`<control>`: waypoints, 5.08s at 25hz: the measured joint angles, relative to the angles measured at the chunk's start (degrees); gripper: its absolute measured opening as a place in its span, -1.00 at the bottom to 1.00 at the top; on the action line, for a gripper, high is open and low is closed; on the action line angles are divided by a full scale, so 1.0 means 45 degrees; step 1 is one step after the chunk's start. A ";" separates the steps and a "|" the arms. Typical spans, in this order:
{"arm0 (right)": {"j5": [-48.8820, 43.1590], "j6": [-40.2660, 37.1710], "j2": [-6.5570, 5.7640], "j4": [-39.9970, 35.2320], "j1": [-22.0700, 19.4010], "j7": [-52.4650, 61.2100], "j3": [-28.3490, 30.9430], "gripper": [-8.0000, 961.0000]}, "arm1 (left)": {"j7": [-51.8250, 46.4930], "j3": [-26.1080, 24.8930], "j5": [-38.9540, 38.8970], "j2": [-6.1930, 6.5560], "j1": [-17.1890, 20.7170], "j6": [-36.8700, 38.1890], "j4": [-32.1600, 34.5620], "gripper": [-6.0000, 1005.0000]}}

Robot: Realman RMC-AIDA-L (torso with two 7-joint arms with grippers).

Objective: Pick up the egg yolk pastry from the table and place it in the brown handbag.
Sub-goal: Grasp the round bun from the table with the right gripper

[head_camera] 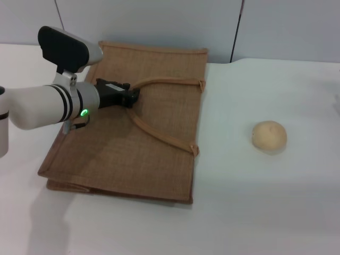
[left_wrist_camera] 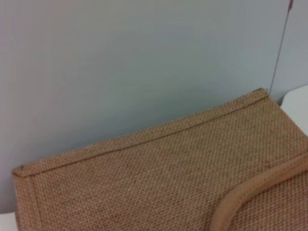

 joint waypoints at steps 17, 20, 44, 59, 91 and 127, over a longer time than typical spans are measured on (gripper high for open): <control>-0.0001 0.0000 0.0000 0.0000 0.0008 0.0001 -0.0010 0.71 | -0.0227 0.0075 0.0156 -0.0002 -0.0147 0.0212 -0.0224 -0.55; 0.0000 0.0000 -0.0001 0.0000 0.0012 0.0004 0.0010 0.71 | -0.0282 0.0085 0.0230 -0.0017 -0.0165 0.0213 -0.0228 -0.59; -0.0118 0.0436 0.0063 -0.0032 0.0014 0.0229 -0.0624 0.71 | -0.5398 -0.0007 0.5645 0.0143 0.0978 -0.0728 0.4436 -0.76; -0.0118 0.0486 0.0046 -0.0169 0.0175 0.2176 -0.2847 0.71 | -1.2302 -0.2284 1.4575 -0.0286 0.2761 -0.5685 1.3306 -0.76; -1.6789 -0.0182 -0.1276 -1.0540 -0.3413 1.9306 -0.5181 0.74 | -1.2935 -0.4204 1.6304 -0.0253 0.1902 -0.9927 1.7839 -0.76; -2.2139 -0.2167 -0.0172 -0.7299 -0.1025 2.0628 -0.1648 0.76 | -1.2946 -0.4068 1.6659 -0.0274 0.1432 -1.0260 1.7948 -0.76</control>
